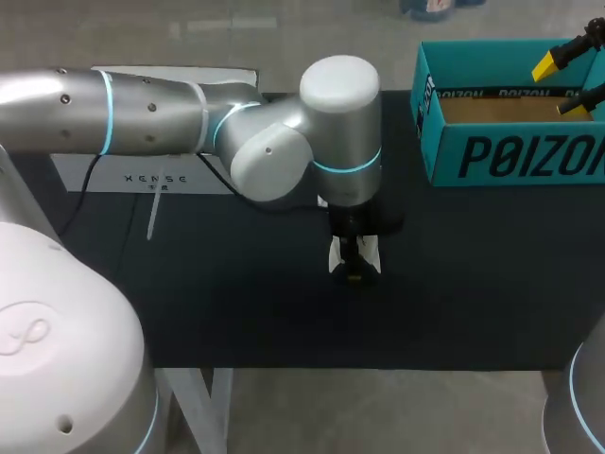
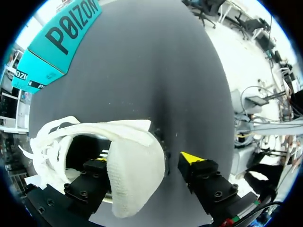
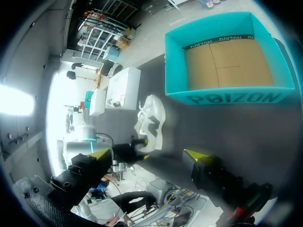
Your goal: Take the shoe out of the shoebox, open the shoe tongue, remove and reinsert the insole, then place the shoe into the shoebox
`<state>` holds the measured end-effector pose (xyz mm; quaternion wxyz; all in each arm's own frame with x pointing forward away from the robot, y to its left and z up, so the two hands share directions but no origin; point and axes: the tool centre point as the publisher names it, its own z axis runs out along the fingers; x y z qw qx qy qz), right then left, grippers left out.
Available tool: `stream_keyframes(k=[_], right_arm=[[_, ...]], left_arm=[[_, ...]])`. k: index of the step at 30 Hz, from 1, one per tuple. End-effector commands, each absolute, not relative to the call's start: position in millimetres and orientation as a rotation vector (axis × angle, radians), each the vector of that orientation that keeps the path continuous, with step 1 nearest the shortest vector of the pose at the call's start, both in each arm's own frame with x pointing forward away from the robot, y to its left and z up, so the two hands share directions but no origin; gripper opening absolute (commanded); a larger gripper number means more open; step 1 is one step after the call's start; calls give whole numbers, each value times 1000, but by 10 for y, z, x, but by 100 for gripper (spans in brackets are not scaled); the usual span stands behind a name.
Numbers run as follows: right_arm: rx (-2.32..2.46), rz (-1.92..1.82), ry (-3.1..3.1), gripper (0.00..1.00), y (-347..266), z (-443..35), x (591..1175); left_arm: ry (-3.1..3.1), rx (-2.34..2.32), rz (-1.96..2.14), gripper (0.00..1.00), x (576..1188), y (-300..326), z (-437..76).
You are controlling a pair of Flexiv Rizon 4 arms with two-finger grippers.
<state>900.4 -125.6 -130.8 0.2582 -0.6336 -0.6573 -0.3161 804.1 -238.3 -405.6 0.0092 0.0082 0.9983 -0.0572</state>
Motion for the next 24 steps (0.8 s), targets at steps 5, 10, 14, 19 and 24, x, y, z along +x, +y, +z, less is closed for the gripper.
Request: stream_keyframes(k=[5,10,14,19,24], right_arm=[[-1720,-854,-1783,100,-1257,-1310,9008],[-1720,-854,-1783,100,-1257,-1310,9008],[-1720,-854,-1783,100,-1257,-1310,9008],[-1720,-854,-1783,100,-1257,-1310,9008],[-1720,-854,-1783,100,-1257,-1310,9008]], left_arm=[[3229,211,-199,0,7976,-2346,-3941],[3265,418,-220,0,7972,-2241,-3569],[3175,712,-183,0,8069,-2025,-3255],[3180,967,-221,0,8188,-1798,-2850],[3180,967,-221,0,8188,-1798,-2850]])
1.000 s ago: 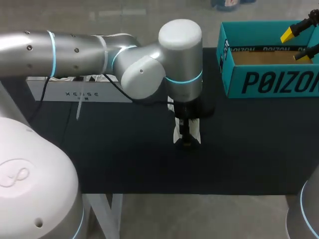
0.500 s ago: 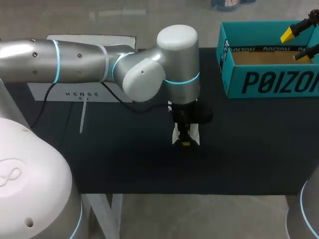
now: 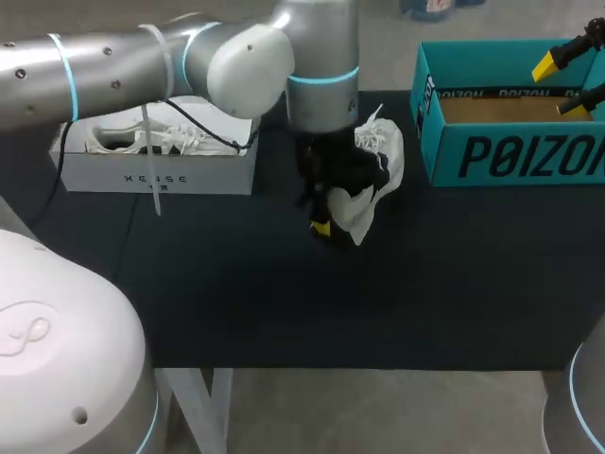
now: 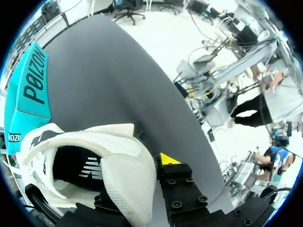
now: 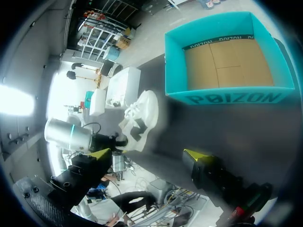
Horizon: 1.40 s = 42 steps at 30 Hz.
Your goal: Take the shoe out of the shoebox, open the shoe tongue, remove and reinsert the insole, then place the shoe into the shoebox
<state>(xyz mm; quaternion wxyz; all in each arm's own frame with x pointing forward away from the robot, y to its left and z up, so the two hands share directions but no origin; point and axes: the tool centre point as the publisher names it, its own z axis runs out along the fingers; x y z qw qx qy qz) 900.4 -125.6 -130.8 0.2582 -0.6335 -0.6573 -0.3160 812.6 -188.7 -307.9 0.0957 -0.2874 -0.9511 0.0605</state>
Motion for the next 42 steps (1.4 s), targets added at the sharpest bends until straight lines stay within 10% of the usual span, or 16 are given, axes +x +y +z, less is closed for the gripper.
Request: stream_keyframes(k=[1,42], right_arm=[[-1720,-854,-1783,100,-1257,-1310,9008],[-1720,-854,-1783,100,-1257,-1310,9008]], left_arm=[[-2818,-857,196,0,8188,-1798,-2850],[-2387,-1622,73,0,8682,-1293,-2528]])
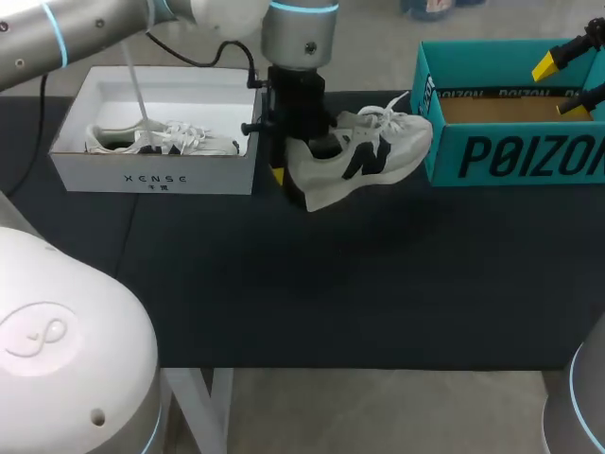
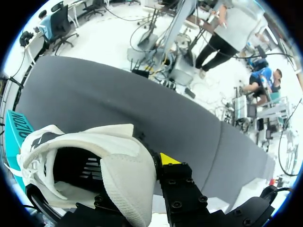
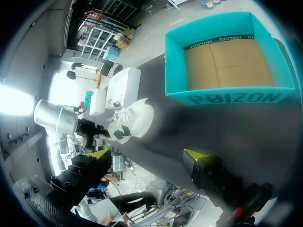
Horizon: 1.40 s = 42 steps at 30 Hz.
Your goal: Take the shoe out of the shoebox, open the shoe tongue, remove and reinsert the insole, then place the shoe into the shoebox
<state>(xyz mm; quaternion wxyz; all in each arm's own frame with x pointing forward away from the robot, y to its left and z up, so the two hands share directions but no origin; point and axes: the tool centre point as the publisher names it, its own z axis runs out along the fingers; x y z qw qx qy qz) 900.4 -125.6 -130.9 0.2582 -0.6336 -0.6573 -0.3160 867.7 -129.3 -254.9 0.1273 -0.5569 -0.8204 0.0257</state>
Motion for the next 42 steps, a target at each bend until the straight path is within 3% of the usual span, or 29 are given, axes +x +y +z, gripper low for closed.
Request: stream_keyframes(k=[1,7,18,28,42], right_arm=[[-1720,-854,-1783,100,-1257,-1310,9008],[-1720,-854,-1783,100,-1257,-1310,9008],[-1720,-854,-1783,100,-1257,-1310,9008],[-1720,-854,-1783,100,-1257,-1310,9008],[-1720,-854,-1783,100,-1257,-1310,9008]], left_arm=[[-2387,-1622,73,0,8682,-1293,-2528],[-2387,-1622,73,0,8682,-1293,-2528],[-2339,-1962,-74,0,8608,-304,-2369],[-2197,-2021,-94,0,9391,649,-2268],[-2096,-2080,-225,0,10465,1324,-1974]])
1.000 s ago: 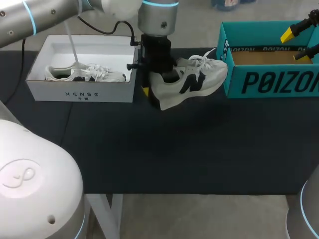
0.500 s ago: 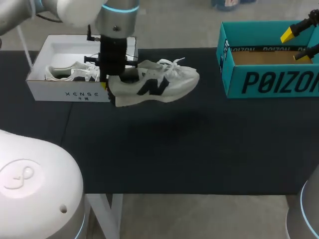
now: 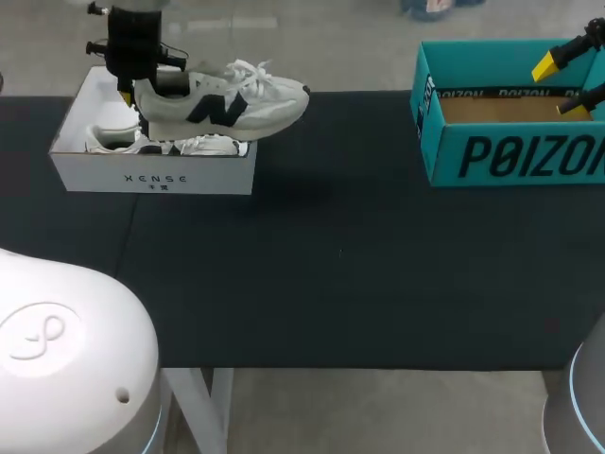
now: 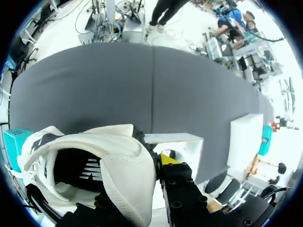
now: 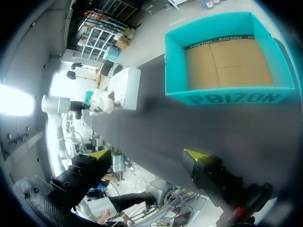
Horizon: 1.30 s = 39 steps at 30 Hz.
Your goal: Take the shoe out of the shoebox, open the shoe tongue, remove and reinsert the insole, then place the shoe into the shoebox
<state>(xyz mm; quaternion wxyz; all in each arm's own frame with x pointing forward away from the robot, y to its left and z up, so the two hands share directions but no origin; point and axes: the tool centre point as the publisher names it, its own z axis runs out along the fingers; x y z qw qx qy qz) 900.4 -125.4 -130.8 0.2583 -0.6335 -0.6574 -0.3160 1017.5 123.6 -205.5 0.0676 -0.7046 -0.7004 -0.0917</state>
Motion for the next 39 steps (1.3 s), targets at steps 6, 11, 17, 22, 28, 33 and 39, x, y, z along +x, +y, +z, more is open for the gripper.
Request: stream_keyframes(k=[6,11,17,22,28,33,39], right_arm=[[-1720,-854,-1783,100,-1257,-1310,9008],[-1720,-854,-1783,100,-1257,-1310,9008],[-1720,-854,-1783,100,-1257,-1310,9008],[-1720,-854,-1783,100,-1257,-1310,9008],[-1720,-854,-1783,100,-1257,-1310,9008],[-1720,-854,-1783,100,-1257,-1310,9008],[-1720,-854,-1783,100,-1257,-1310,9008]], left_arm=[[-2084,-2089,-185,0,10503,1334,-1957],[-2084,-2089,-185,0,10503,1334,-1957],[-2084,-2089,-185,0,10503,1334,-1957],[-2080,-2093,-210,0,10538,1388,-1956],[-2091,-2097,-289,0,10876,1752,-2034],[-2064,-2066,-367,0,11231,2045,-2172],[-2051,-2083,-358,0,11690,2358,-2354]])
